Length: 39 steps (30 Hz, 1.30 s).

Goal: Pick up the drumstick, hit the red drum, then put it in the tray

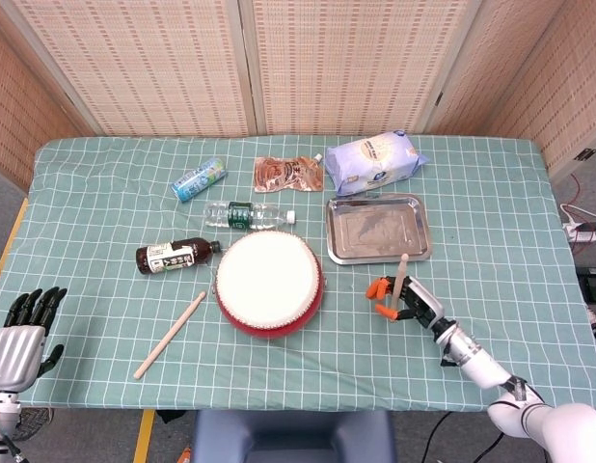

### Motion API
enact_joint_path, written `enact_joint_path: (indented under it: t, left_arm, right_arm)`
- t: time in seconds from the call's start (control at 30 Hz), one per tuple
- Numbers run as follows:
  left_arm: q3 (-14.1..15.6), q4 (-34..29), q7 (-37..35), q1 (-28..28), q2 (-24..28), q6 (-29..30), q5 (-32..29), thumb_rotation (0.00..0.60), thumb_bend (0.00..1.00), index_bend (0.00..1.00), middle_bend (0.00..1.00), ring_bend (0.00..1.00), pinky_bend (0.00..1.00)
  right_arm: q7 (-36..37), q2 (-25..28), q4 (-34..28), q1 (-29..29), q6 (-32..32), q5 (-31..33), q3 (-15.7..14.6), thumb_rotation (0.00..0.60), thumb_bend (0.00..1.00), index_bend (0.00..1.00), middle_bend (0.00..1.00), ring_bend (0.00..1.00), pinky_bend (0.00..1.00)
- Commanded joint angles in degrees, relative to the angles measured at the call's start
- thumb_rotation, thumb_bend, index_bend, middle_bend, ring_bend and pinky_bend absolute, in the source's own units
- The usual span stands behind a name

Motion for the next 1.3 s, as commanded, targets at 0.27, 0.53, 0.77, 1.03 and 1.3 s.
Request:
enact_joint_path:
  t: [0.27,0.53,0.77,1.03,1.3]
  left_arm:
    - [0.2,0.2,-0.1,0.0,0.0,0.0,0.1,0.600,0.27,0.05,0.06,0.02,0.06]
    - [0.2,0.6,-0.4,0.0,-0.3,-0.1,0.2,0.600,0.27,0.05,0.06,0.02,0.06]
    - [0.2,1.0,-0.5,-0.1,-0.5,-0.2,0.1,0.600,0.26,0.05,0.06,0.02,0.06]
    - [0.1,1.4,-0.1,-0.2,-0.7,-0.3,0.1,0.600,0.27,0.05,0.06,0.02,0.06]
    - [-0.2,1.7,-0.4,-0.2,-0.7,0.1,0.1,0.600,0.26,0.06,0.06,0.02,0.06]
  right_arm:
    - [-3.9,-2.7,2.4,-0.2,-2.5,0.2,-1.3,0.600,0.17,0.77,0.53,0.44,0.41]
    - [-5.2,-4.8,4.1,-1.2,-2.3,1.5,-0.6,0.600,0.18,1.00,0.72,0.64,0.55]
    - [-7.0,-5.6,4.1,-1.9,-1.6,1.7,-0.4,0.600,0.36,1.00,0.82,0.77,0.68]
    - [-12.6,-2.5,-1.6,-1.8,-0.8,1.9,0.1,0.600,0.52,1.00,0.92,0.93,0.87]
    - [-36.9,10.3,-20.2,1.4,-4.3,4.0,3.1,0.600,0.62,1.00,0.96,0.99,0.93]
